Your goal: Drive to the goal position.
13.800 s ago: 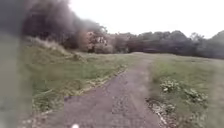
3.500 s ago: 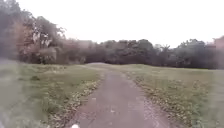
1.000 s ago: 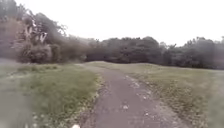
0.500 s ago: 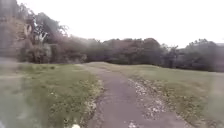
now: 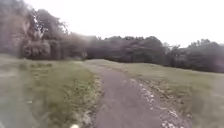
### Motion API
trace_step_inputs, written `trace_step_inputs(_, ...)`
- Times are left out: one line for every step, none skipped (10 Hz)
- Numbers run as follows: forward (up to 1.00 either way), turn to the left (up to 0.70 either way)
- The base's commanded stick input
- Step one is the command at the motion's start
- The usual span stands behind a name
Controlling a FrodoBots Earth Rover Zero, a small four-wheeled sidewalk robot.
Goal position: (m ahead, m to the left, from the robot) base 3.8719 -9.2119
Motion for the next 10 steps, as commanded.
trace_step_inputs(0.85,-0.33)
trace_step_inputs(0.85,-0.33)
trace_step_inputs(0.85,-0.33)
trace_step_inputs(0.85,-0.33)
trace_step_inputs(0.85,-0.33)
trace_step_inputs(0.85,-0.33)
trace_step_inputs(0.85,-0.33)
trace_step_inputs(0.85,-0.33)
trace_step_inputs(0.85,-0.16)
trace_step_inputs(0.85,-0.10)
